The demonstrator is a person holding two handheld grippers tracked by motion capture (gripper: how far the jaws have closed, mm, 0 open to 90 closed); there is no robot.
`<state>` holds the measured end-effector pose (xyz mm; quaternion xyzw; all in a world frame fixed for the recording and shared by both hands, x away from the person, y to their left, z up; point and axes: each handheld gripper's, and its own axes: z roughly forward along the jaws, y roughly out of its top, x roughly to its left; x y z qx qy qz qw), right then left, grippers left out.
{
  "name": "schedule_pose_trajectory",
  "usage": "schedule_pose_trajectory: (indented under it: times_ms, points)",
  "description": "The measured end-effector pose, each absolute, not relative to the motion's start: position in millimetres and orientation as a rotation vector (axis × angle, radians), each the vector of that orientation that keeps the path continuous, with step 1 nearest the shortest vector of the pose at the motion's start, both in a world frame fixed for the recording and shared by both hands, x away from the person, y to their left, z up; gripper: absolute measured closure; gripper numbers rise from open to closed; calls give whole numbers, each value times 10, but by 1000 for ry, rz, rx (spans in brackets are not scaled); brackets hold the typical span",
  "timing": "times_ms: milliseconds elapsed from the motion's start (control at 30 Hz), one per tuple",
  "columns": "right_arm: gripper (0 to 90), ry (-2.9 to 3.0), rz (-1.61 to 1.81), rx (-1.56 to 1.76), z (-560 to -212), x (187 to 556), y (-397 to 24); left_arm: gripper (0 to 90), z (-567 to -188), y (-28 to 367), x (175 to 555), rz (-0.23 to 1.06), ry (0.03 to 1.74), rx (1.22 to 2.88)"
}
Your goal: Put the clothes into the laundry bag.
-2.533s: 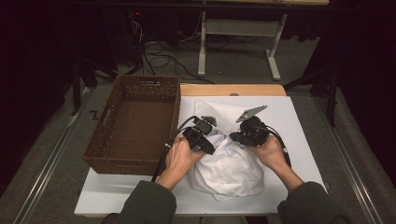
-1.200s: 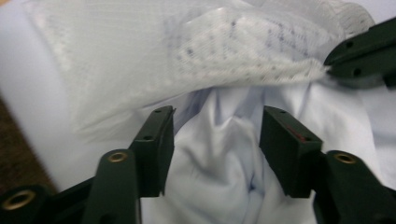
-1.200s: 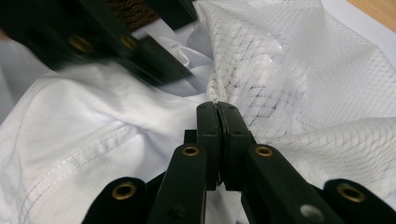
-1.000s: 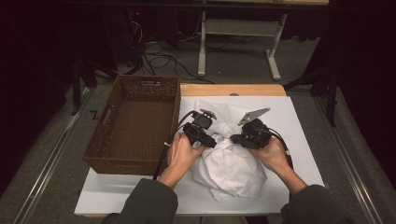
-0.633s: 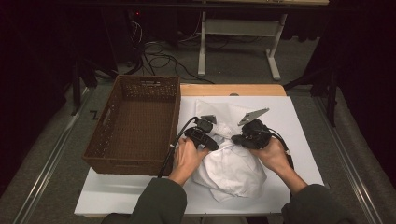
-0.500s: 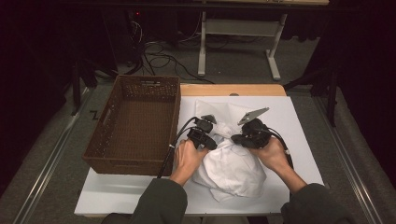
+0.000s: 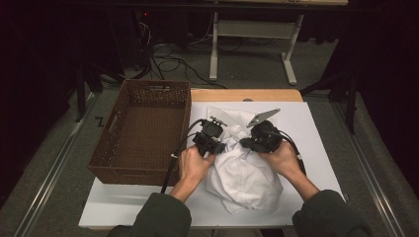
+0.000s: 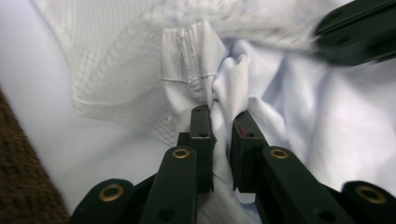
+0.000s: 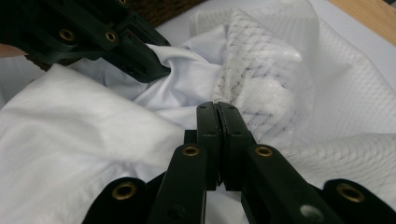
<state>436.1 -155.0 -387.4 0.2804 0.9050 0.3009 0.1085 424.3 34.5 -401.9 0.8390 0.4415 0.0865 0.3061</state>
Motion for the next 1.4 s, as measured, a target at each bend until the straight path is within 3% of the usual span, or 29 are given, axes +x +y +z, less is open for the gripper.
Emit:
schedule_pose_trajectory:
  times_ms: [267, 467, 633, 967, 1167, 1267, 1400]
  points:
    - [895, 2662, 940, 738, -3726, 4301, -1307, 819, -3744, 400, 4118, 251, 1061, 2221]
    - [896, 2632, 1002, 777, -3678, 4303, -1440, 819, -4099, 137, 4270, 176, 1085, 2258]
    - [896, 2648, 988, 754, -3743, 4226, -1510, 803, -4407, 6, 4568, 202, 1190, 2246]
    - [895, 2690, 909, 813, -3973, 4284, -1618, 432, -4180, 132, 4384, 264, 1185, 2265]
    - [894, 2684, 913, 822, -3973, 4298, -1642, 328, -4064, 284, 4176, 284, 1208, 2276]
    - [894, 2681, 907, 826, -3975, 4293, -1647, 273, -4203, 318, 4200, 212, 1267, 2289]
    - [894, 2684, 900, 825, -3977, 4298, -1649, 266, -4485, 272, 4319, 172, 1345, 2341]
